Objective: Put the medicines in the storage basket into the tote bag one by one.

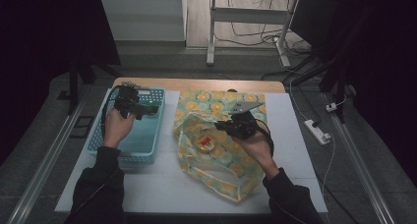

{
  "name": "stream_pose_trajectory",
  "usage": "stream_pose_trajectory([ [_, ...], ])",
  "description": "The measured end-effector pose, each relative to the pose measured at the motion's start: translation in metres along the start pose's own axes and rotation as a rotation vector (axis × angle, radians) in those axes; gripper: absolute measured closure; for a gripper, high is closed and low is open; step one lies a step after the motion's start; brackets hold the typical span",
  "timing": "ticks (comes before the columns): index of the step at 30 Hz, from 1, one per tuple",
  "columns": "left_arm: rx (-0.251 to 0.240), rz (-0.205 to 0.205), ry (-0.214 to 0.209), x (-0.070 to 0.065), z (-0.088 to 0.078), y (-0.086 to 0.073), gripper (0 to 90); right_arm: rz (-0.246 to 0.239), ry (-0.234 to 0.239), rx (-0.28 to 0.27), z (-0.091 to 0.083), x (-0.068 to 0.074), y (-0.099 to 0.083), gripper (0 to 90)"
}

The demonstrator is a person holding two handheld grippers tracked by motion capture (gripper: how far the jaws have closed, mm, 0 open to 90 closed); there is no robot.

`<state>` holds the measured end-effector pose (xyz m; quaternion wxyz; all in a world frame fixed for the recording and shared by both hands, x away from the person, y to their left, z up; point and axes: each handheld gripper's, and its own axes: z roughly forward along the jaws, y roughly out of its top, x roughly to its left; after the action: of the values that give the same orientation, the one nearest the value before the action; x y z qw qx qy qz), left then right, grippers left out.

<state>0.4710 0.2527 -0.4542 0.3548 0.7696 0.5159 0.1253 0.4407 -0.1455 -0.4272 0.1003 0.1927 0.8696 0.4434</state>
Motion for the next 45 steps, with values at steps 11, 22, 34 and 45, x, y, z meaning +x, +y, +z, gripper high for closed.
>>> stream_pose_trajectory([
  [11,0.091,0.023,0.106,0.01,0.024,0.011,0.3,-0.004,0.001,0.004,0.0,0.0,0.0,89.9],
  [22,0.185,0.005,0.138,0.018,0.048,0.016,1.0,-0.003,0.003,0.001,0.0,0.001,0.0,89.8],
  [34,0.225,-0.013,0.132,0.022,0.06,0.015,30.3,-0.007,0.003,0.001,-0.001,0.001,0.001,89.8],
  [45,0.229,-0.032,0.133,0.02,0.057,0.017,51.4,-0.006,0.002,-0.001,-0.001,0.001,0.001,89.8],
])
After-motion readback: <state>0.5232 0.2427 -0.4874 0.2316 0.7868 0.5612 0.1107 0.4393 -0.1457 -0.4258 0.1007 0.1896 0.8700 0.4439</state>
